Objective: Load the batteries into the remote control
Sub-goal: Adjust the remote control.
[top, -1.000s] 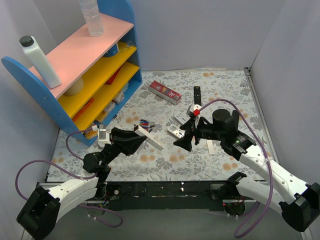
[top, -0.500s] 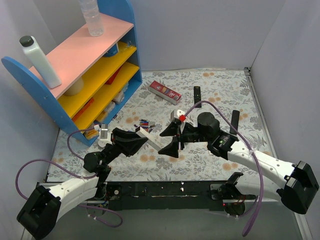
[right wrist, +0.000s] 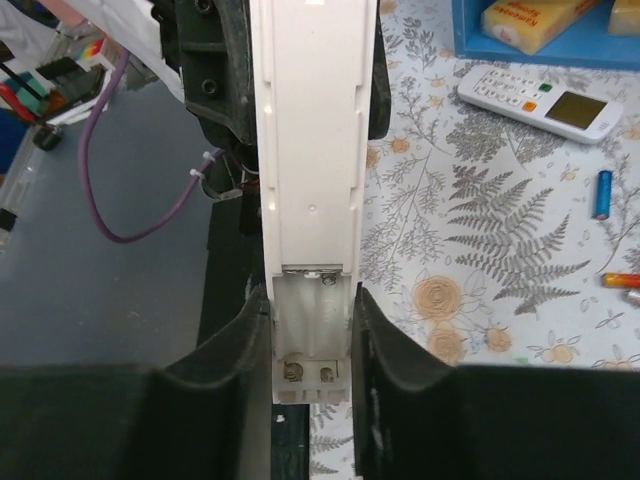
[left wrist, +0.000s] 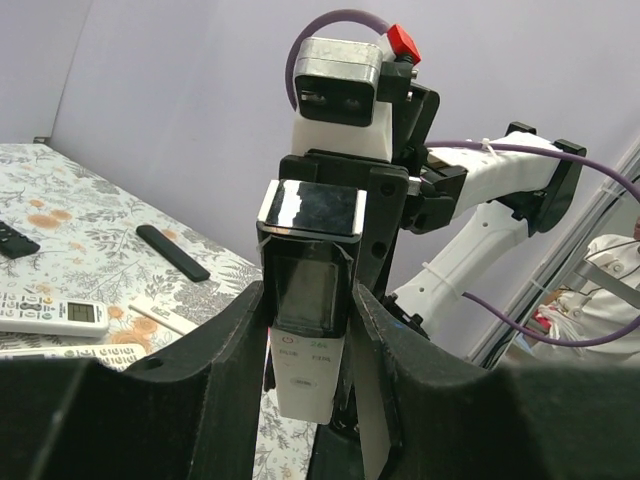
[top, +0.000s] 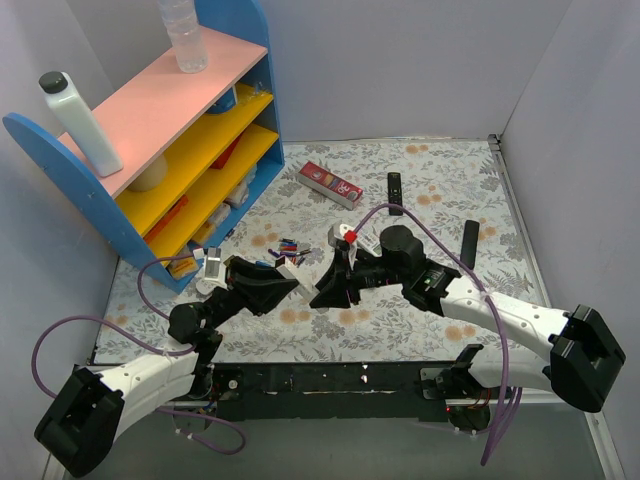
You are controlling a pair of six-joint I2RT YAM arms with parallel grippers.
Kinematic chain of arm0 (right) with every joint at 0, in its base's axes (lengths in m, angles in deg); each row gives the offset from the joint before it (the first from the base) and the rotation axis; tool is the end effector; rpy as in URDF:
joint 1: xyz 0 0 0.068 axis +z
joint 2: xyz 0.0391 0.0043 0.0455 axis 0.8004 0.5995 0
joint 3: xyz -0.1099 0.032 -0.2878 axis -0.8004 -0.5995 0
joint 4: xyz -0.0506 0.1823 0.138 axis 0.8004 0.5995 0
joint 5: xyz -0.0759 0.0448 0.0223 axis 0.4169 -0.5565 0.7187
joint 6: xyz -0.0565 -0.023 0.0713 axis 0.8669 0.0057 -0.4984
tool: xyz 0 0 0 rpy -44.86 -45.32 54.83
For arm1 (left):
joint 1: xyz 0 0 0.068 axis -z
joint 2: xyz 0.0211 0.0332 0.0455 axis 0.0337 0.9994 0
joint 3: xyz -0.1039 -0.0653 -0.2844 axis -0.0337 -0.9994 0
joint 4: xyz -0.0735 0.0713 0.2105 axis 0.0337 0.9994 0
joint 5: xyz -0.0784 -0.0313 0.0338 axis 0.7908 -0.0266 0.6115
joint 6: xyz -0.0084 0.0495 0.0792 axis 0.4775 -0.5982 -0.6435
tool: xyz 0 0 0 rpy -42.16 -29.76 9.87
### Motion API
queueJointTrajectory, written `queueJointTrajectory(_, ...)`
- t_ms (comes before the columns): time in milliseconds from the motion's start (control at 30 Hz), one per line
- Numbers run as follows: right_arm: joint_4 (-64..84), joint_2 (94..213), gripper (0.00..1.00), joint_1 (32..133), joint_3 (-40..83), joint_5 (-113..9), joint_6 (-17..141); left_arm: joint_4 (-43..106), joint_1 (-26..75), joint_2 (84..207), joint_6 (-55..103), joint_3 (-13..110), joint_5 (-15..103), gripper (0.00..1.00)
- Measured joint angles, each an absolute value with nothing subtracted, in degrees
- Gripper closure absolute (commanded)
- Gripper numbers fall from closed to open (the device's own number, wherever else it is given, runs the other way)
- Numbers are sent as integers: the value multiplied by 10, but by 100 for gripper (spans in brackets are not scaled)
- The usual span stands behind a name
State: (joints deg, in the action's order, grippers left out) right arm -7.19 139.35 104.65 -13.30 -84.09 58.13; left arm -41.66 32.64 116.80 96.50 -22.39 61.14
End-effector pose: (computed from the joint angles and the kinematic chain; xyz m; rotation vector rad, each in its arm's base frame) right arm 0.1188 0.2364 0.3270 -1.1619 1.5183 1.3673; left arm 0.0920 -0.1078 0.2983 -0.0748 1.3603 -2.0397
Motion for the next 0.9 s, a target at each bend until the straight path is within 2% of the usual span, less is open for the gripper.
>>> queueJointTrajectory(33,-73,1394,87,1047,-133,-845,582,-418,326,1168,966,-224,614,99)
queueJointTrajectory(100,-73,1394,92,1047,-133,-849,584,-420,326,1167,969,-224,614,81)
queueJointTrajectory(133,-73,1394,93,1047,-133,-849,585,-420,326,1167,970,-224,615,67)
queueJointTrajectory(167,-72,1392,95,1047,-133,-847,587,-420,326,1167,970,-224,616,48)
queueJointTrajectory(200,-69,1391,97,1047,-133,-843,588,-419,326,1166,969,-224,616,20)
queueJointTrajectory(233,-66,1388,98,1047,-133,-835,590,-419,326,1164,970,-224,617,5)
queueJointTrajectory(267,-59,1385,99,1049,-133,-823,593,-418,326,1159,967,-224,617,2)
queueJointTrajectory(367,-33,1373,99,1051,-133,-779,605,-389,327,1130,966,-223,614,2)
queueJointTrajectory(533,19,1348,99,1061,-133,-656,630,-215,327,1074,953,-217,576,2)
queueJointTrajectory(700,63,1343,99,1097,-132,-518,652,-36,327,1070,945,-170,522,2)
queueJointTrajectory(900,98,1377,99,1147,-109,-401,671,35,327,1088,963,-152,495,2)
